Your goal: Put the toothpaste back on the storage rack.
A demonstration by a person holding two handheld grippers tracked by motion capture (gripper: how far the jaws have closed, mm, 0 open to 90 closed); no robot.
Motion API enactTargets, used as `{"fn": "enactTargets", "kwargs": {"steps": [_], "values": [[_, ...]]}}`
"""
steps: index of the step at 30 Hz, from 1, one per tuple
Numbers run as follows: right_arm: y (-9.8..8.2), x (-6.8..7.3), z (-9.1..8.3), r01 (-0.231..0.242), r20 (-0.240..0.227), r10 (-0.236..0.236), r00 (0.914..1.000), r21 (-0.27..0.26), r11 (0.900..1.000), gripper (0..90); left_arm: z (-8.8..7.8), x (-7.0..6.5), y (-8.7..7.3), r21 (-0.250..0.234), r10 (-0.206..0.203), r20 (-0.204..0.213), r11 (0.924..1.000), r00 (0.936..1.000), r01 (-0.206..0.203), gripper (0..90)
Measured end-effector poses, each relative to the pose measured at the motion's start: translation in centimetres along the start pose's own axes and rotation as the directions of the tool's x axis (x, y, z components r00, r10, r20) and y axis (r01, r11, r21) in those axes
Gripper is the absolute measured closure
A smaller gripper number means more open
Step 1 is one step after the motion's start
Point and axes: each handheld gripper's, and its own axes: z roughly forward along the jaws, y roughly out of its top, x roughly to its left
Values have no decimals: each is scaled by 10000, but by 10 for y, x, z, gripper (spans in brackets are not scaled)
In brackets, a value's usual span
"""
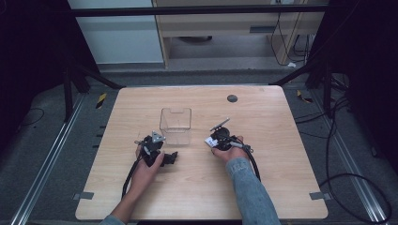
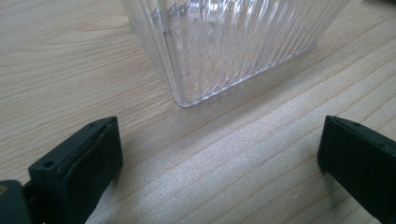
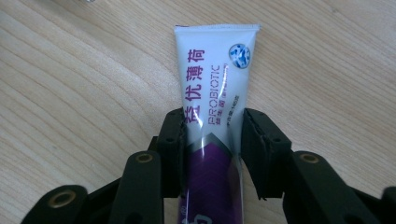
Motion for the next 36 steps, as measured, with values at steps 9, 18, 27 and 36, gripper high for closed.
{"fn": "enactTargets", "kwargs": {"steps": [9, 18, 27, 36], "values": [[-1, 0, -1, 71, 228, -69, 9997, -100, 9999, 699, 0, 0, 0, 0, 11, -1, 10000, 10000, -11, 0], [-2, -3, -9, -244, 61, 248, 9997, -503, 9984, 784, 0, 0, 0, -3, 9, 0, 10000, 10000, -9, 0], [-4, -8, -33, -540, 9, 547, 9985, -1527, 9868, 789, 0, 0, 0, -2, 20, 12, 10000, 10000, -20, 0], [1, -14, -62, -685, 34, 716, 9974, -2472, 9665, 790, 0, 0, 0, -6, 15, 13, 10000, 10000, -15, 0]]}}
